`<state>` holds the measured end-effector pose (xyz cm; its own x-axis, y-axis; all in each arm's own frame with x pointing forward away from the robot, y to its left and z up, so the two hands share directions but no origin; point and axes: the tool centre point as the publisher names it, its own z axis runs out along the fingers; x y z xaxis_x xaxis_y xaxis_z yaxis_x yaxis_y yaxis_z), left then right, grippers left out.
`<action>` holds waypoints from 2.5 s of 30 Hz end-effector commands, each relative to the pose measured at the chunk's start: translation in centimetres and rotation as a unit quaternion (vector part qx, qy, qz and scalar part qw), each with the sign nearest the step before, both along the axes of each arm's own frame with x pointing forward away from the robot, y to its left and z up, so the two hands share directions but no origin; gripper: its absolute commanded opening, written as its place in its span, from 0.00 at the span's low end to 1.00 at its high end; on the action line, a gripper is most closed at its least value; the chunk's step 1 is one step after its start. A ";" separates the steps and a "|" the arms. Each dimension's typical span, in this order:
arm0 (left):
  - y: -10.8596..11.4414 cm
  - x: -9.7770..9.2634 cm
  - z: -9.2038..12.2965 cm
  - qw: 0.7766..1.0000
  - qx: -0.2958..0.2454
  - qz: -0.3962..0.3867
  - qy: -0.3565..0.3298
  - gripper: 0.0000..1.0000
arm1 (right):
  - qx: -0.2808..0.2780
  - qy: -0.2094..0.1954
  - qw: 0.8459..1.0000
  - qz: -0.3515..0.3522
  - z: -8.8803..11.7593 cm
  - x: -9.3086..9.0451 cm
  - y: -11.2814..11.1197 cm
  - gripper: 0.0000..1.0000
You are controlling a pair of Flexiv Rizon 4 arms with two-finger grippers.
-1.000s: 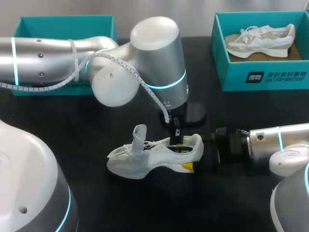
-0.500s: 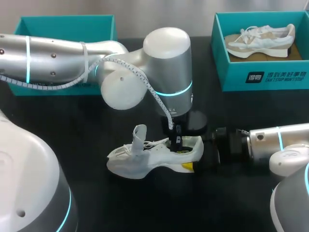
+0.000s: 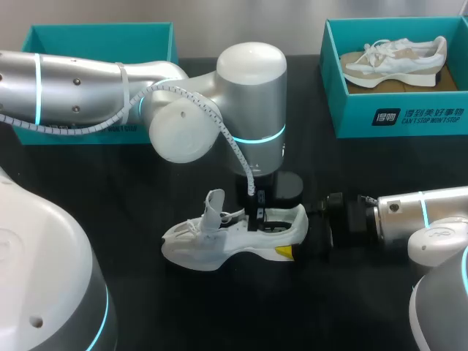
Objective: Take the shoe out of the shoebox, open the shoe tongue, remove and reinsert the insole, then place the shoe into the shoebox
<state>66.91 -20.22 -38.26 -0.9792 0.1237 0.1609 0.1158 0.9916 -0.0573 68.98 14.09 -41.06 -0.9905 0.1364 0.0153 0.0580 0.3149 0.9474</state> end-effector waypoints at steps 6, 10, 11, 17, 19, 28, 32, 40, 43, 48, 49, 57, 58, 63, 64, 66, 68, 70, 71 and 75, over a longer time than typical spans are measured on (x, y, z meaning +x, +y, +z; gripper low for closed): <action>1.5 -0.5 -0.2 1.000 0.003 0.003 0.006 0.00 | -0.002 0.001 1.000 0.000 0.0 0.0 0.0 0.00; 1.5 -0.3 0.2 1.000 -0.005 0.009 0.007 0.00 | -0.002 0.001 1.000 0.000 0.0 0.0 0.0 0.00; 1.5 -0.3 0.2 1.000 -0.005 0.009 0.007 0.00 | -0.002 0.001 1.000 0.000 0.0 0.0 0.0 0.00; 1.5 -0.3 0.2 1.000 -0.005 0.009 0.007 0.00 | -0.002 0.001 1.000 0.000 0.0 0.0 0.0 0.00; 1.5 -0.3 0.2 1.000 -0.005 0.009 0.007 0.00 | -0.002 0.001 1.000 0.000 0.0 0.0 0.0 0.00; 0.9 -0.4 -0.1 1.000 0.007 0.003 0.010 0.00 | -0.002 0.001 1.000 0.000 0.0 0.0 0.0 0.00; 1.1 -0.5 -0.6 1.000 0.019 0.000 0.024 0.00 | -0.002 0.001 1.000 0.000 0.0 0.0 0.0 0.00; 2.4 -1.0 -1.8 0.999 0.030 0.009 0.038 0.00 | -0.002 0.001 1.000 0.000 0.0 0.0 0.0 0.00; 2.8 -1.6 -2.1 0.999 0.030 0.008 0.040 0.00 | -0.002 0.001 1.000 0.000 0.0 0.0 0.0 0.00; 3.2 -2.5 -2.4 0.999 0.023 0.011 0.029 0.25 | -0.002 0.001 1.000 0.000 0.0 0.0 0.0 0.00; 3.2 -2.6 -2.6 0.999 0.022 0.017 0.020 0.29 | -0.002 0.001 1.000 0.000 0.0 0.0 0.0 0.00; 2.9 -2.0 -3.3 0.999 -0.003 0.039 -0.013 0.35 | -0.002 0.001 1.000 0.000 0.0 0.0 0.0 0.00; 2.9 -1.8 -3.4 0.999 -0.007 0.042 -0.021 0.35 | -0.002 0.001 1.000 0.000 0.0 0.0 0.0 0.00; 2.4 -1.0 -3.5 0.998 -0.008 0.056 -0.042 0.34 | -0.002 0.001 1.000 0.000 0.0 0.0 0.0 0.00; 2.4 -0.8 -3.4 0.997 -0.007 0.059 -0.047 0.34 | -0.002 0.001 1.000 0.000 0.0 0.0 0.0 0.00; 2.2 -0.6 -3.1 0.996 -0.007 0.062 -0.056 0.33 | -0.002 0.001 1.000 0.000 0.0 0.0 0.0 0.00; 2.1 -0.2 -2.9 0.996 -0.004 0.065 -0.068 0.34 | -0.002 0.001 1.000 0.000 0.0 0.0 0.0 0.00; 1.9 0.0 -3.0 0.995 0.000 0.068 -0.076 0.35 | -0.002 0.001 1.000 0.000 0.0 0.0 0.0 0.00; 1.8 0.2 -3.0 0.995 0.000 0.068 -0.077 0.35 | -0.002 0.001 1.000 0.000 0.0 0.0 0.0 0.00; 1.8 0.6 -2.8 0.994 0.002 0.073 -0.086 0.35 | -0.002 0.001 1.000 0.000 0.0 0.0 0.0 0.00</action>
